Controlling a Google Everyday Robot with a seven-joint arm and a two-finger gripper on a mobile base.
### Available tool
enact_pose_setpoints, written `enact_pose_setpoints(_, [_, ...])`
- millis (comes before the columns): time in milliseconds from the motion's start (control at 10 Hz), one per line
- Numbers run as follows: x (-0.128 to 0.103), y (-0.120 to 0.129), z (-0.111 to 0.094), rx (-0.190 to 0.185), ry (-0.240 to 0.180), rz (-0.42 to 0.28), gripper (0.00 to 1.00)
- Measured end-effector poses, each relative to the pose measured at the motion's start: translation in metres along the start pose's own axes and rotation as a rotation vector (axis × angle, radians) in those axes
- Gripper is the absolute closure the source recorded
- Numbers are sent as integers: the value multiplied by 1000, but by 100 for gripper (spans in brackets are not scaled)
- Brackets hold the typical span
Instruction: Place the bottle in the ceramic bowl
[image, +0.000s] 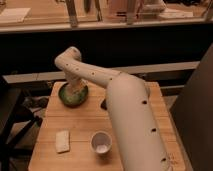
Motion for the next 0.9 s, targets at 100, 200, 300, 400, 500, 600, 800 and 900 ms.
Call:
enact_pose_setpoints(100, [1,0,0,1,1,0,41])
enact_pose_setpoints(200, [2,0,0,1,2,0,41])
enact_pose_setpoints(300, [3,0,0,2,4,1,41])
enact_pose_setpoints(400, [4,0,0,3,5,1,41])
enact_pose_setpoints(500, [4,0,0,4,6,1,41])
enact_pose_setpoints(600, [5,0,-1,5,8,1,41])
enact_pose_setpoints(800, [7,0,-1,7,11,2,41])
enact_pose_setpoints(900, [8,0,-1,7,12,2,41])
